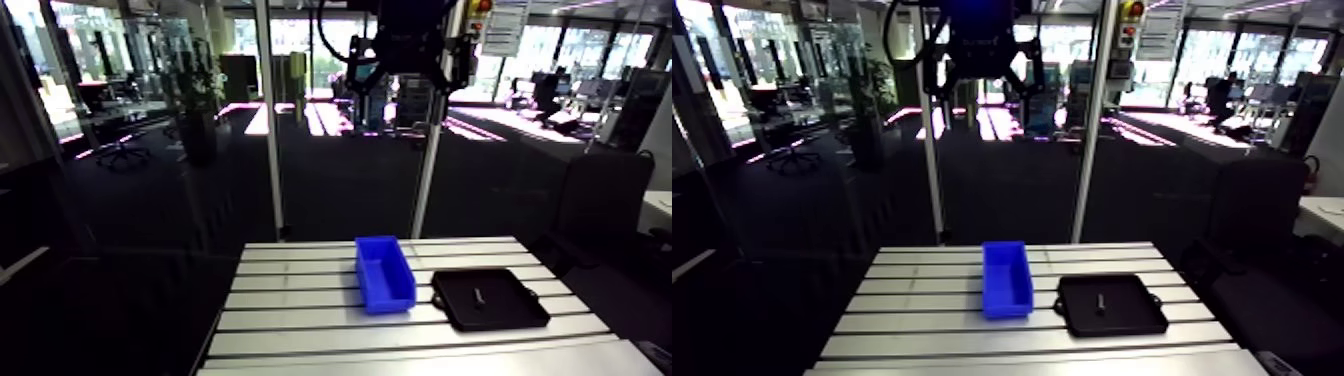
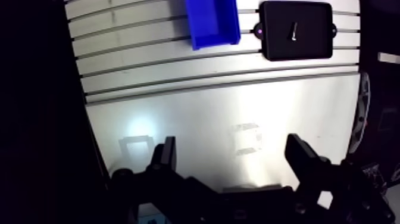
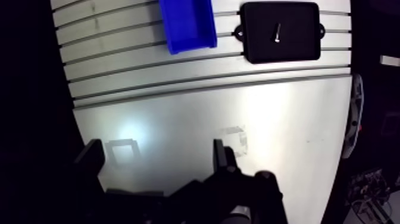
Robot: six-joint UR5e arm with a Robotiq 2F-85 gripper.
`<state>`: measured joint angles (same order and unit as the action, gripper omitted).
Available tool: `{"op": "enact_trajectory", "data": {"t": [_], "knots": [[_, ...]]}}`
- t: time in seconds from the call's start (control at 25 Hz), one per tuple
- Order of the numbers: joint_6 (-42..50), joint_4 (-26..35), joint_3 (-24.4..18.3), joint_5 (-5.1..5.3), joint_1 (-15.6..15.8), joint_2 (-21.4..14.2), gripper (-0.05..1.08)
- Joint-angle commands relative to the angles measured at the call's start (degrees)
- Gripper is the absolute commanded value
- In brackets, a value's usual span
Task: Pick up the M10 bolt from the tray and put it into the blue bin.
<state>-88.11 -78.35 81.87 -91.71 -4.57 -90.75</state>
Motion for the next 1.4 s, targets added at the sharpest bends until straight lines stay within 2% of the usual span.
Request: {"op": "enact_trajectory", "data": {"t": [0.04, 0.84, 1.28, 1.4], "knots": [[0.00, -0.18, -0.88, 0.00, 2.90, -0.08, 0.01], [0.00, -0.53, -0.88, -0.18, 2.99, 0.00, 0.01], [0.09, -0.97, -2.11, -0.53, 2.20, 2.29, 0.01], [0.09, -3.25, -2.11, -0.62, 1.85, 3.34, 0.01]]}}
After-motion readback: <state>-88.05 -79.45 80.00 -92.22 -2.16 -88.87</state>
